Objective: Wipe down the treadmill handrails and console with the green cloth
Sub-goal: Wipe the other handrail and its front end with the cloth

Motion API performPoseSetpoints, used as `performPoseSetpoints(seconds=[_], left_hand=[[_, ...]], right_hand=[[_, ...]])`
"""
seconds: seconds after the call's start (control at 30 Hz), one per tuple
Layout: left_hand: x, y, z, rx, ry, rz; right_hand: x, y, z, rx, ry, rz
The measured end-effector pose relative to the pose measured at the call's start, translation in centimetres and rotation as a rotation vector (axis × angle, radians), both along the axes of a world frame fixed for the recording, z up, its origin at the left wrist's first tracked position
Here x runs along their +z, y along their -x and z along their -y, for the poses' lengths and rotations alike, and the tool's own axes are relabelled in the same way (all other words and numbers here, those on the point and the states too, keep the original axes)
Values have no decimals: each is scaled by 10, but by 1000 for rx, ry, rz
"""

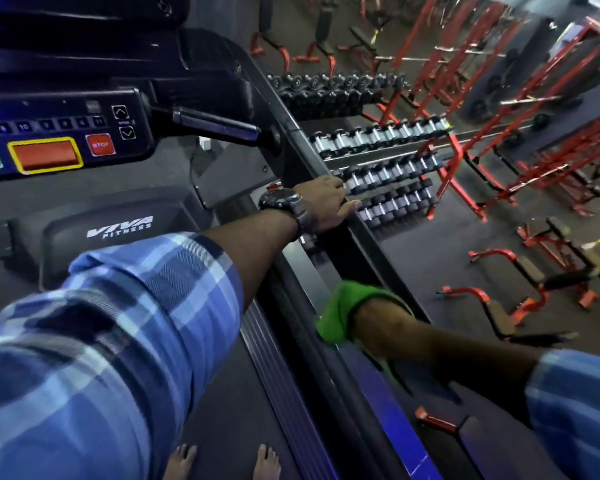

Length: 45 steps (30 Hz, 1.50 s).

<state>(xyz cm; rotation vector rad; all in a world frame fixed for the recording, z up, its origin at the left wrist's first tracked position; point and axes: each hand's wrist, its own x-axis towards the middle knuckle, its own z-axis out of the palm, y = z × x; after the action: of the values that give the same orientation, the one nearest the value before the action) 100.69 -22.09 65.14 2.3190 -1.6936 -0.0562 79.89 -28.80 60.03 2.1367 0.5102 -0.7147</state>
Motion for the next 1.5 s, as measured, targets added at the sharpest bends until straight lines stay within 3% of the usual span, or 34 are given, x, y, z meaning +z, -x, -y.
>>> performPoseSetpoints(seconds=[0.1, 0.23, 0.43, 0.67, 1.0, 1.1, 1.33, 1.5], left_hand=[[3, -6, 6, -14, 6, 13], [1, -10, 15, -17, 23, 40], [12, -14, 20, 26, -12, 14], [27, -24, 27, 96, -111, -106], [12, -62, 28, -106, -98, 201], [4, -78, 15, -111, -46, 249], [-18, -117, 10, -99, 103, 245], [-23, -128, 14, -142, 128, 198]], right_hand=[[15, -39, -3, 3, -93, 61], [31, -67, 0, -63, -133, 364], [39, 8, -1, -67, -286, 375], [30, -49, 1, -279, -339, 597], [26, 72, -25, -505, -394, 816], [27, 30, -23, -637, -328, 837], [43, -143, -12, -1015, -531, 917], [35, -170, -12, -912, -452, 1017]])
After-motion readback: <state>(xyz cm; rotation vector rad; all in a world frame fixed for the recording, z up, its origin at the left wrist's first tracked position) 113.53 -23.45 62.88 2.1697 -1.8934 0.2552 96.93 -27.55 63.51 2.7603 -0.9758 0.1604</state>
